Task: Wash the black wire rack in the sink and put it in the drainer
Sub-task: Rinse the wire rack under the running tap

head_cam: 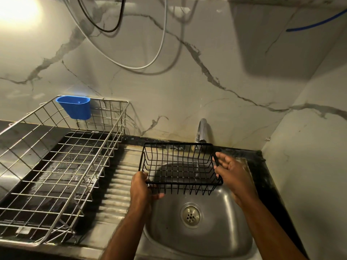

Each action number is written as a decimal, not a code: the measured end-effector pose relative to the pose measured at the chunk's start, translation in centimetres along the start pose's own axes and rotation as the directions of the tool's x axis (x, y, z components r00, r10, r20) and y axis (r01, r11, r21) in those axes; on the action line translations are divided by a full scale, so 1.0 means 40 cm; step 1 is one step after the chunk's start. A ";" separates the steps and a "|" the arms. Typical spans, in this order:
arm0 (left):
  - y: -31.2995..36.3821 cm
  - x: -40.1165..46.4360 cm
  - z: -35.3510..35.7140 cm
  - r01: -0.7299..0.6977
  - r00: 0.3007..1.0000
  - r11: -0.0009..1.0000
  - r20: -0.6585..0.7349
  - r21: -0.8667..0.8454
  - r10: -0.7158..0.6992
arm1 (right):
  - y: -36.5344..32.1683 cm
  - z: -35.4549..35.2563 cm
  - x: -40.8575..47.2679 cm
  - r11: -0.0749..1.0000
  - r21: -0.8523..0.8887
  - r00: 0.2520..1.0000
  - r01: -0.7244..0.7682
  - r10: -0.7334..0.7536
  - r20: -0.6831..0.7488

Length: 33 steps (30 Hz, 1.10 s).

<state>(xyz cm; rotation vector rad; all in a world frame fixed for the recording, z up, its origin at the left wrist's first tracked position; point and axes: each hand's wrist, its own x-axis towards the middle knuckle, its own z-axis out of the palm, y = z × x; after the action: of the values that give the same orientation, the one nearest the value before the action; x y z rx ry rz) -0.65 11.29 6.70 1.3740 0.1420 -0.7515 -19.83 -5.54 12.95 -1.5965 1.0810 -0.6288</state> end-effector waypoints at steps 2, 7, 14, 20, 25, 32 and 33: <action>0.006 -0.006 -0.001 0.004 1.000 1.000 -0.007 -0.016 -0.004 | 0.001 0.003 0.003 1.000 0.001 1.000 0.001 -0.001 0.009; 0.010 -0.006 -0.006 0.008 1.000 1.000 -0.017 -0.025 -0.008 | 0.003 0.006 0.005 1.000 0.017 1.000 -0.005 0.005 0.007; 0.010 -0.007 -0.008 0.005 0.999 0.999 -0.031 -0.037 -0.006 | 0.002 0.010 0.008 1.000 0.004 1.000 -0.003 0.003 0.007; 0.012 -0.007 -0.008 0.007 0.999 0.999 -0.037 -0.043 -0.008 | 0.004 0.012 0.014 1.000 -0.017 0.999 -0.003 0.003 0.033; 0.007 0.008 -0.017 0.008 0.998 0.999 -0.054 -0.044 -0.010 | 0.005 0.019 0.014 1.000 -0.024 0.999 0.009 -0.009 0.039; -0.004 0.034 -0.038 0.003 0.999 0.999 -0.054 -0.038 -0.005 | 0.004 0.032 0.009 0.999 -0.031 0.999 0.015 -0.015 0.030; -0.004 0.037 -0.040 0.004 0.999 0.999 -0.053 -0.037 -0.006 | 0.004 0.033 0.009 0.999 -0.031 0.999 0.016 -0.015 0.030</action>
<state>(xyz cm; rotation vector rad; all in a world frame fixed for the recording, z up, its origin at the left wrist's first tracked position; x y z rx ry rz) 0.90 12.18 5.43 1.3591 0.2000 -0.7132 -18.63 -5.24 12.34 -1.6378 1.0624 -0.5987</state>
